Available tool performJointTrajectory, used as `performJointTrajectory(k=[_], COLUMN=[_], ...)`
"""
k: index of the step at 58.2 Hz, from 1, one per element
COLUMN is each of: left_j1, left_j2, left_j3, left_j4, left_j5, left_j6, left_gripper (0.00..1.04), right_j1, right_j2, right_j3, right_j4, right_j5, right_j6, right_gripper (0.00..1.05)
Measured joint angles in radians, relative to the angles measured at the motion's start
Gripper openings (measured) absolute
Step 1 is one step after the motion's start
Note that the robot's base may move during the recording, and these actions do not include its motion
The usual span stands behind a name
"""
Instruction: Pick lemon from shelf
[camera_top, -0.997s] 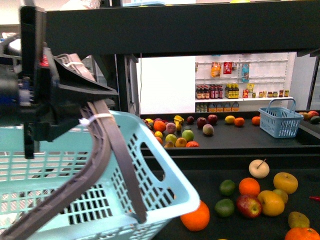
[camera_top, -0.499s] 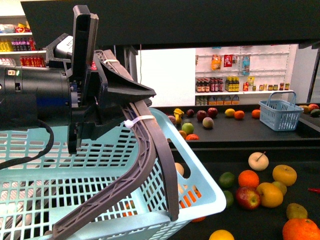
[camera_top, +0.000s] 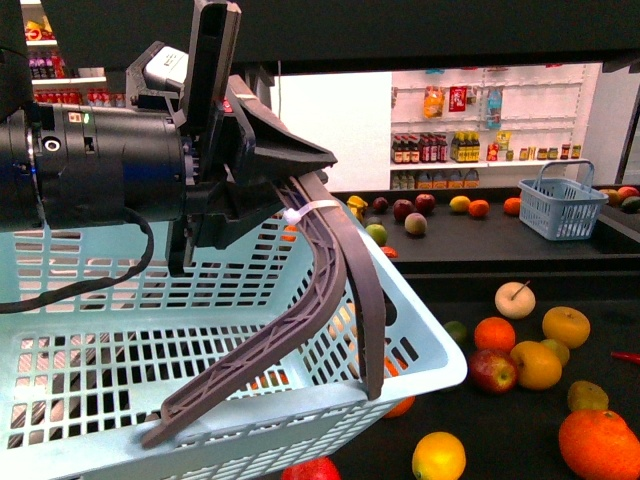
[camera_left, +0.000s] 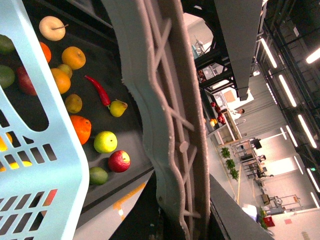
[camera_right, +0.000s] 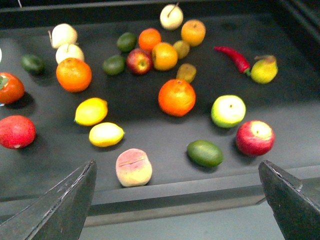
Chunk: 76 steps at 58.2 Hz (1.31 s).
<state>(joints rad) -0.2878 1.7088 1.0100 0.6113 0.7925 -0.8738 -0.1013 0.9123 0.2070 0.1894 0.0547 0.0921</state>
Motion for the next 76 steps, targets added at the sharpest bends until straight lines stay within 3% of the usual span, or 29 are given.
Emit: performJointTrajectory(k=[4,15,26,37,47,63,76], left_j1=[0.000,0.000,0.000,0.000,0.000,0.000,0.000], left_j2=[0.000,0.000,0.000,0.000,0.000,0.000,0.000], left_j3=[0.001,0.002,0.002,0.002,0.002,0.002,0.002], left_j4=[0.000,0.000,0.000,0.000,0.000,0.000,0.000], left_j5=[0.001,0.000,0.001,0.001,0.000,0.000,0.000], left_j6=[0.002,0.000,0.001,0.002,0.002,0.002,0.002], left_gripper=[0.11,0.11,0.11,0.11,0.11,0.11,0.11], right_j1=[0.000,0.031,0.069,0.085,0.051,-0.037,-0.046], right_j2=[0.274,0.868,1.097,1.262,1.370,1.499,1.586], right_j3=[0.094,0.335,0.507,0.601,0.678,0.864,0.959], right_j4=[0.089,0.161,0.266,0.404,0.381,0.228,0.159], right_j5=[-0.058,-0.066,-0.125,-0.330,-0.515,-0.616,-0.678], right_j6=[0.040,0.130,0.032,-0.264,-0.587,-1.044,-1.173], right_gripper=[0.97,0.97,0.97,0.97,0.97,0.97,0.97])
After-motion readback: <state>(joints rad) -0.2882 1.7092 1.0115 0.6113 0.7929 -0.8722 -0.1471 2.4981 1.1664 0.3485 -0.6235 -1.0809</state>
